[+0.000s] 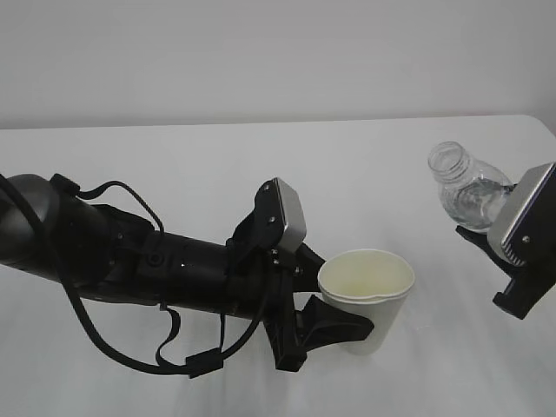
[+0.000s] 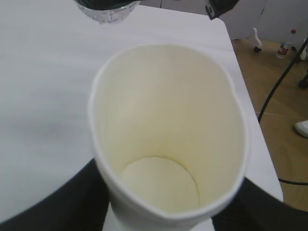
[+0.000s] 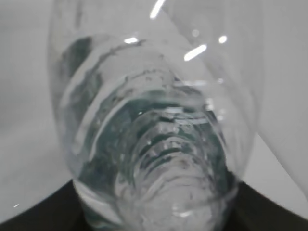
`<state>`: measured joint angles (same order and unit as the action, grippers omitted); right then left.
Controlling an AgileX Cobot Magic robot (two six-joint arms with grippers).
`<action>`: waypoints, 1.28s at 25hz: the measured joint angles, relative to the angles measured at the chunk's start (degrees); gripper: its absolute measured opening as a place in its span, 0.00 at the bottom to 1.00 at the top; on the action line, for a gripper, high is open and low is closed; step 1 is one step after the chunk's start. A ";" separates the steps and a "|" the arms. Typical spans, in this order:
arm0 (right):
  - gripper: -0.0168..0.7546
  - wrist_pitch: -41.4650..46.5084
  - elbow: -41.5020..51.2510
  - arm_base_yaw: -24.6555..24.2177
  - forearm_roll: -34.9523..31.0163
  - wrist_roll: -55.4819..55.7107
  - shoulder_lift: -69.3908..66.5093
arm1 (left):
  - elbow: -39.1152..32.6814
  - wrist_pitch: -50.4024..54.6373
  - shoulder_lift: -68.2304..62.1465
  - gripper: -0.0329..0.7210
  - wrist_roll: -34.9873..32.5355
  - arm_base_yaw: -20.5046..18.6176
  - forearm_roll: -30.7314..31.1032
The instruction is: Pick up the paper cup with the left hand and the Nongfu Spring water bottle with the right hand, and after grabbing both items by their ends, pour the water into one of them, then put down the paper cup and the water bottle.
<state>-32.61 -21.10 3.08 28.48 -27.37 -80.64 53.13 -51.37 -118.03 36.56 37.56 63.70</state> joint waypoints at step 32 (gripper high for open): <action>0.53 -1.05 0.00 0.00 0.00 -6.63 0.00 | 0.00 0.00 0.00 0.61 0.00 0.00 0.00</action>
<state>-33.67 -21.10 3.08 28.48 -34.00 -80.64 53.13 -51.37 -118.03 36.56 37.56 63.70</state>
